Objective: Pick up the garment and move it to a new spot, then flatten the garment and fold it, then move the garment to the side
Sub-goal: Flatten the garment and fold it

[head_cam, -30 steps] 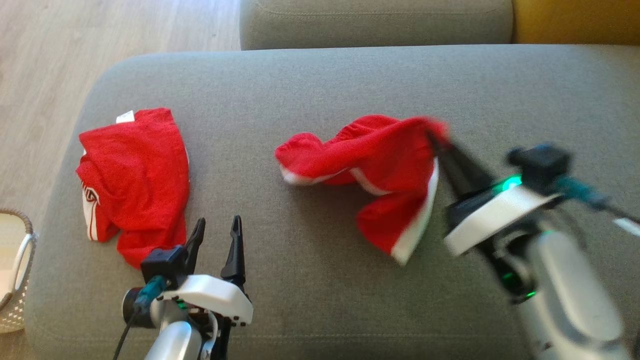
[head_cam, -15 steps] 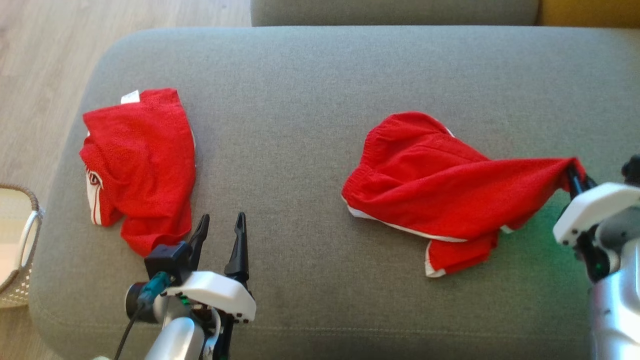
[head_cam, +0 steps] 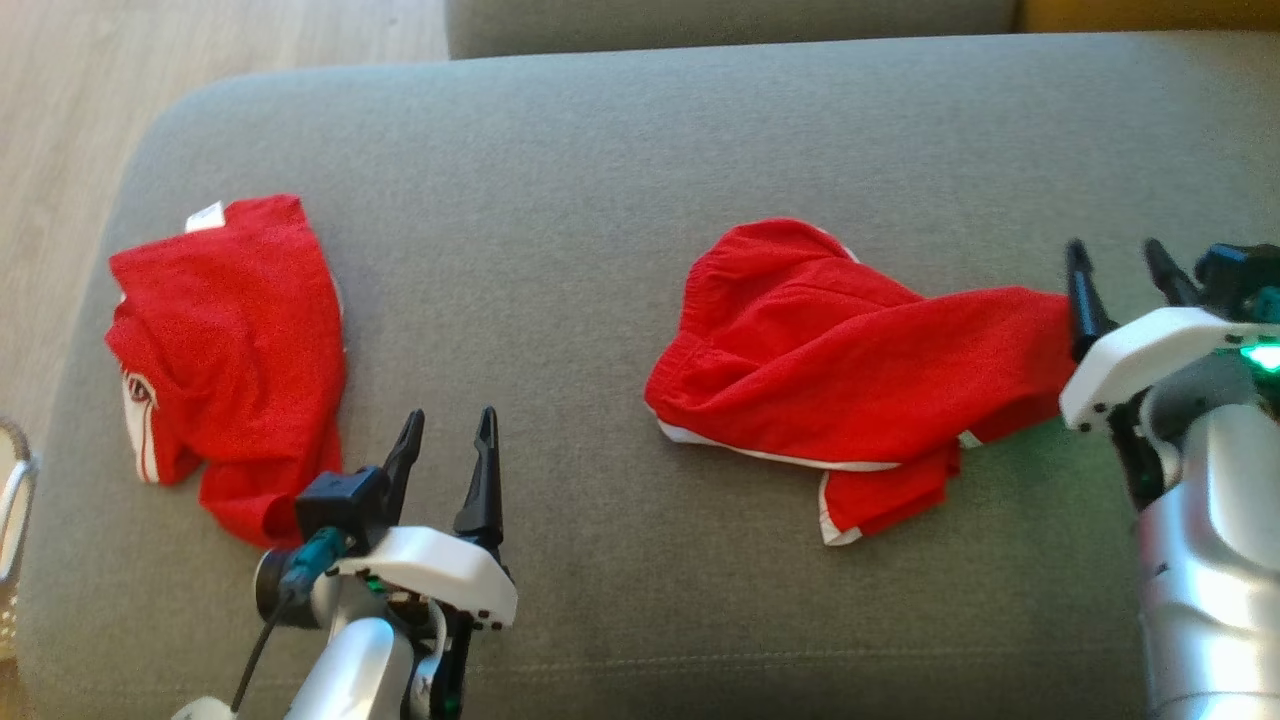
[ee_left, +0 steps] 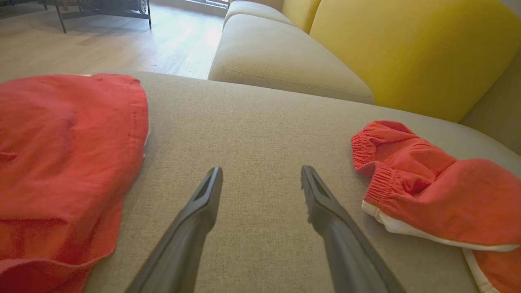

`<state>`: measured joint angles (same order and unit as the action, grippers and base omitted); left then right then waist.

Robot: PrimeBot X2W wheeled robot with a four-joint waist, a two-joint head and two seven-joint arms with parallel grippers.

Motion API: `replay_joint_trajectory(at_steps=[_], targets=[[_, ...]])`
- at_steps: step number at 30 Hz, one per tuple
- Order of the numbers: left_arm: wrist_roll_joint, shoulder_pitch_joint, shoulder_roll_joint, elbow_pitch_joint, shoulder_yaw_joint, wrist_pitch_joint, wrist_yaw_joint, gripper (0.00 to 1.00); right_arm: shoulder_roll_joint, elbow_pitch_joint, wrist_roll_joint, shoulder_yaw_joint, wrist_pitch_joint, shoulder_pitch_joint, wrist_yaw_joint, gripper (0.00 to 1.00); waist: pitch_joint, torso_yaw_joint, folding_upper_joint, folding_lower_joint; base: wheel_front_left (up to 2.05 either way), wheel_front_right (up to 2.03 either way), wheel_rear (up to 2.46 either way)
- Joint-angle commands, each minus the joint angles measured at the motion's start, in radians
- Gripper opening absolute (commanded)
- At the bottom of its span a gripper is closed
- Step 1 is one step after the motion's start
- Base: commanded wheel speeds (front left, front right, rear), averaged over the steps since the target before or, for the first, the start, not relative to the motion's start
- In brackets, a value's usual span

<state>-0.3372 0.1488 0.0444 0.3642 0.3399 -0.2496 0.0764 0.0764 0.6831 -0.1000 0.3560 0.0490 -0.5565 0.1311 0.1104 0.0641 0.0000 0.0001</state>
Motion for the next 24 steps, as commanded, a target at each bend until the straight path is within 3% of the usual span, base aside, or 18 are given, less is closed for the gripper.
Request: replay_joint_trajectory(at_steps=[1,6,13,18,24], targets=[[-0.004,0.041,0.006,-0.034,-0.036,-0.012,0.005,1.00,-0.011,-0.045,0.020,-0.038,0.020,-0.010,0.000,1.00,-0.013,-0.017,0.0000,-0.0001,0.00,0.00,0.00],[-0.010,0.035,0.006,-0.061,-0.053,-0.012,0.010,1.00,-0.023,-0.160,0.142,-0.139,0.073,0.098,0.000,1.00,-0.033,-0.063,0.0000,-0.0001,0.00,0.00,0.00],[-0.032,0.020,0.006,-0.069,-0.053,-0.012,0.008,1.00,-0.026,-0.413,0.263,-0.306,0.098,0.299,0.000,1.00,-0.047,-0.131,0.0000,-0.0001,0.00,0.00,0.00],[-0.033,0.038,0.006,-0.015,-0.027,-0.012,-0.008,1.00,-0.026,-0.541,0.304,-0.350,0.070,0.398,0.000,1.00,-0.025,-0.189,0.0000,-0.0001,0.00,0.00,0.00],[-0.028,0.079,0.006,0.051,-0.006,-0.012,-0.019,1.00,-0.026,-0.578,0.304,-0.353,0.038,0.423,0.000,1.00,0.005,-0.232,0.0000,-0.0001,0.00,0.00,0.00]])
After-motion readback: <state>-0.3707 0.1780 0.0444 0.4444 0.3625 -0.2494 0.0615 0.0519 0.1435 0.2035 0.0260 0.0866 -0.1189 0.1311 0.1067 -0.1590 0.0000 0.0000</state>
